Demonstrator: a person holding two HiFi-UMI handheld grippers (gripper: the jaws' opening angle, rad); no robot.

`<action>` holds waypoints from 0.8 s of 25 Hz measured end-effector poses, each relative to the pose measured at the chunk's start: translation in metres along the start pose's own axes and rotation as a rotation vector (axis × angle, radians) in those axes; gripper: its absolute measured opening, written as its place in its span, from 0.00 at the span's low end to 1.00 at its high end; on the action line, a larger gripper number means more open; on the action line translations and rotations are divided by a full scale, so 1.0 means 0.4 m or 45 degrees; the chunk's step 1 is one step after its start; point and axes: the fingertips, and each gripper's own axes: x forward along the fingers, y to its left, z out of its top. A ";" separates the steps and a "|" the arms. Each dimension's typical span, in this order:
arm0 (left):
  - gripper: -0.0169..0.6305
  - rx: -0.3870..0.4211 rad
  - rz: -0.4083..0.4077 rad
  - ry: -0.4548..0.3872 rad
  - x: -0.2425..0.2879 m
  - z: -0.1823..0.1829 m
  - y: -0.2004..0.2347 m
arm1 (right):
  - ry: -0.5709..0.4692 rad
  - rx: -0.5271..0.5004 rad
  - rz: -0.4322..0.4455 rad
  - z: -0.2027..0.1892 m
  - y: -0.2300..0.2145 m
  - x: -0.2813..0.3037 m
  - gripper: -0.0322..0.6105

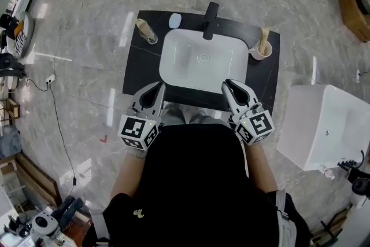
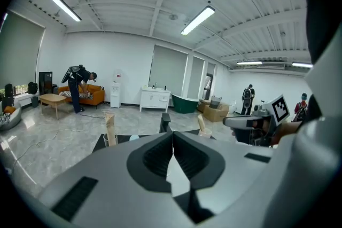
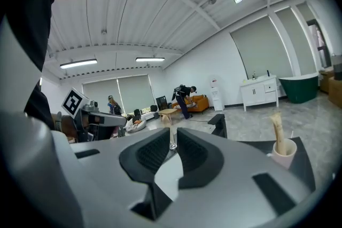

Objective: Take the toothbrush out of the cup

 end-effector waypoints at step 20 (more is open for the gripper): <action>0.06 -0.011 -0.035 0.044 0.095 -0.008 0.288 | -0.004 0.028 -0.214 0.027 0.065 0.122 0.14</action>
